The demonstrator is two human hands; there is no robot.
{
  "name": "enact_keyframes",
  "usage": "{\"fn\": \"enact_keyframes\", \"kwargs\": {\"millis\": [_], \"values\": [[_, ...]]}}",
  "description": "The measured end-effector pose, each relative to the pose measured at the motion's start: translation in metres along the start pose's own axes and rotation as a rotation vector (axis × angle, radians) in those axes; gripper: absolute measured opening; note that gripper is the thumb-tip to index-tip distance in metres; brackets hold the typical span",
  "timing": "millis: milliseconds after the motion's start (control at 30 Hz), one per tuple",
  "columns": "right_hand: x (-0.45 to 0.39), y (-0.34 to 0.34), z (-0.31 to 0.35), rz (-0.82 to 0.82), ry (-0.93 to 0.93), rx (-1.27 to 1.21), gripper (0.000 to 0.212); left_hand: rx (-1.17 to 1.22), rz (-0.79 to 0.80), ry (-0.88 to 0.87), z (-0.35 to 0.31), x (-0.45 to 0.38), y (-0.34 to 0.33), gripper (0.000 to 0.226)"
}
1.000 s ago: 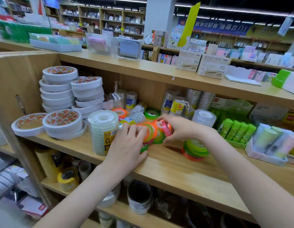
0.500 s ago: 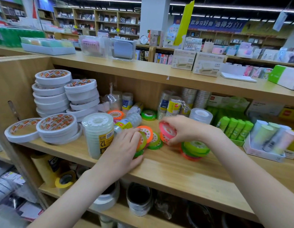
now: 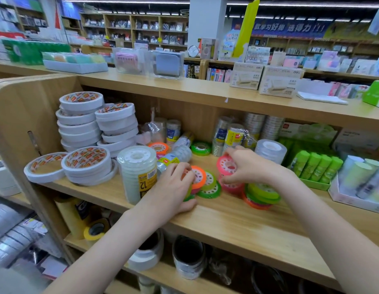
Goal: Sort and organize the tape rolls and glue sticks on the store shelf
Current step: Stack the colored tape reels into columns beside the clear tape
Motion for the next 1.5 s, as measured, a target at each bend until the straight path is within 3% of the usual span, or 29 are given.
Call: {"fn": "enact_keyframes", "kwargs": {"millis": [133,267,367,433,533,667,900,1067,1233,1400,1500], "values": [[0.002,0.01,0.003,-0.024,0.04,0.01,0.053,0.023,0.016,0.033,-0.003,0.003,-0.004,0.059],[0.003,0.001,0.001,0.154,0.025,0.15,0.067,0.013,0.015,0.045,-0.004,0.003,-0.003,0.061],[0.0,-0.005,0.001,0.205,-0.001,0.165,0.069,0.005,0.005,0.075,-0.006,0.001,-0.001,0.046],[0.0,-0.005,0.0,0.161,0.015,0.158,0.065,0.035,0.002,0.105,-0.008,-0.001,0.003,0.045],[0.003,0.0,-0.002,-0.035,0.065,0.131,0.055,0.05,0.046,0.125,-0.007,-0.002,0.004,0.048],[0.022,0.032,0.0,-0.27,0.1,0.004,0.063,0.124,-0.008,0.131,-0.01,-0.006,0.009,0.052],[0.076,0.061,-0.017,-0.12,0.01,0.012,0.057,0.225,0.051,0.133,-0.02,-0.031,0.013,0.075],[0.076,0.031,-0.03,-0.076,-0.065,-0.025,0.057,0.106,0.184,0.103,-0.019,-0.047,0.006,0.069],[0.079,0.01,-0.034,-0.187,-0.055,-0.136,0.073,0.161,0.369,0.059,-0.018,-0.047,-0.001,0.073],[0.088,-0.022,-0.028,-0.39,-0.084,-0.222,0.068,0.21,0.388,0.016,-0.018,-0.044,0.0,0.072],[0.089,-0.027,-0.028,-0.421,-0.12,-0.168,0.075,0.258,0.4,-0.004,-0.024,-0.049,-0.001,0.074]]}}
Point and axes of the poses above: each hand's wrist, its own x-axis away from the middle knuckle, its own y-axis out of the back of the hand, z = x × y, the point moved 1 cm from there along -x, towards the middle knuckle, and after that the axes turned 3 degrees about y, right-handed, at the moved point
